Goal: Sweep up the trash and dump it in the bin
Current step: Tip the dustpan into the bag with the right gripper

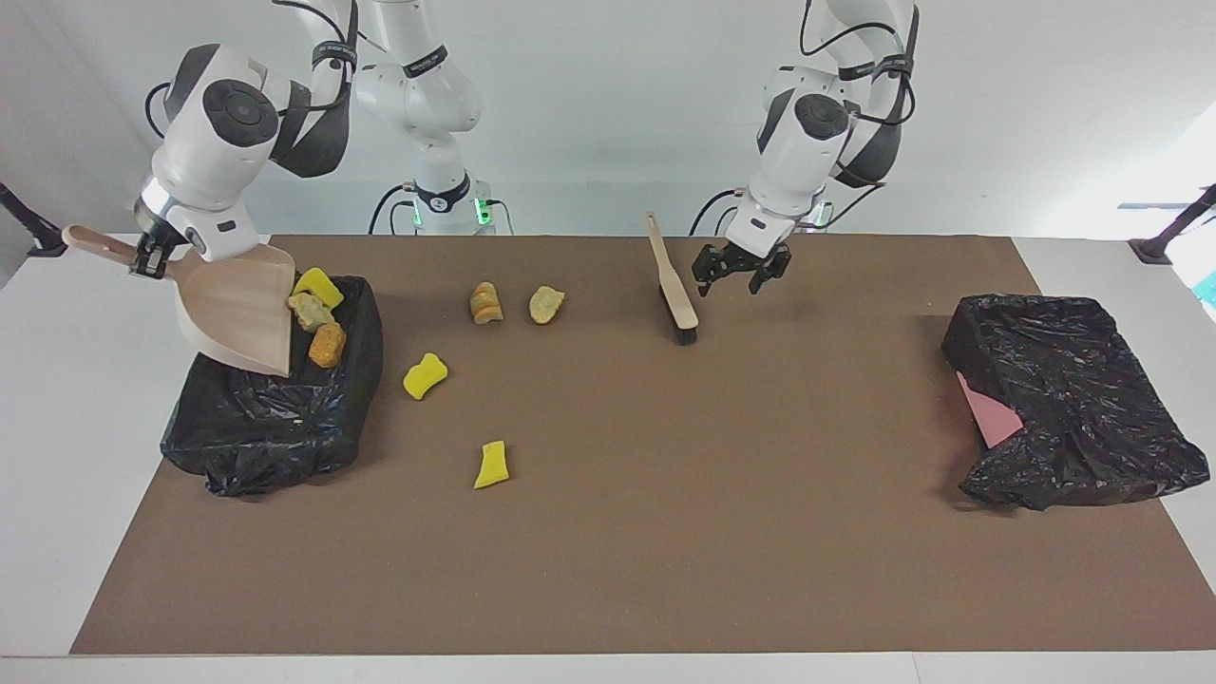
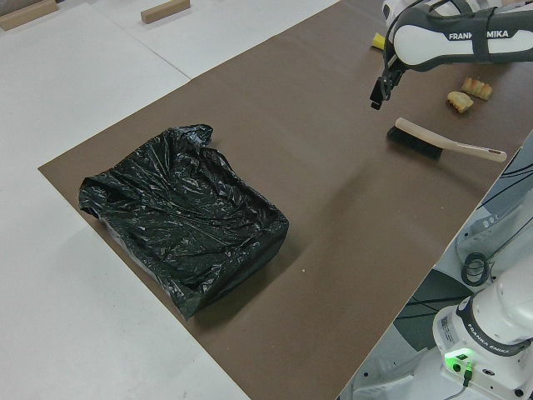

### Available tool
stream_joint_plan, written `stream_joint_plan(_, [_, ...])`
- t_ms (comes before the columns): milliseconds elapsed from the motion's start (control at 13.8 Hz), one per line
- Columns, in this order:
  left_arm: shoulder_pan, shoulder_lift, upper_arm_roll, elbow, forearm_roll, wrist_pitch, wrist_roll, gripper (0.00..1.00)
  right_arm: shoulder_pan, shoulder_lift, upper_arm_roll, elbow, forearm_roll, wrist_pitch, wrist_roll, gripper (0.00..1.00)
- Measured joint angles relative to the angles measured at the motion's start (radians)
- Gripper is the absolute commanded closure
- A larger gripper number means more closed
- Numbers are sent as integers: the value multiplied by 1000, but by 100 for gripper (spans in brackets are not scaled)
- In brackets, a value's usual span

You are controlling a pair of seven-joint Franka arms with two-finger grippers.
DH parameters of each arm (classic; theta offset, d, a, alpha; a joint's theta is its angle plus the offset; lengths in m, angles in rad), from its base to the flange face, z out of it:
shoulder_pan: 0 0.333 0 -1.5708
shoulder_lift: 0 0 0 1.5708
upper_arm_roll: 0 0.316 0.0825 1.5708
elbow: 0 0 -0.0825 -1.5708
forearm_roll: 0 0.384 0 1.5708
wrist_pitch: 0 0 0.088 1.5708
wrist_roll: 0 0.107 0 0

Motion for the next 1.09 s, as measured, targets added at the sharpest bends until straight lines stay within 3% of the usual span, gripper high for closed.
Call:
stream_joint_plan(363, [168,53,0,116,52,-13,338,0,5,18,9,77,0,-31,5,100])
stream_joint_plan(580, [269,79,1,176,55,-43,487,0,58,59,17,136,12,-85,98,100])
stream_joint_plan(871, [376,156,0,350,56,-199,512,0,156,108,23,223,163,-215,335,100])
stream_joint_plan(1088, [449,214,0,439,56,-219,512,0,254,145,25,296,259,-299,557,100])
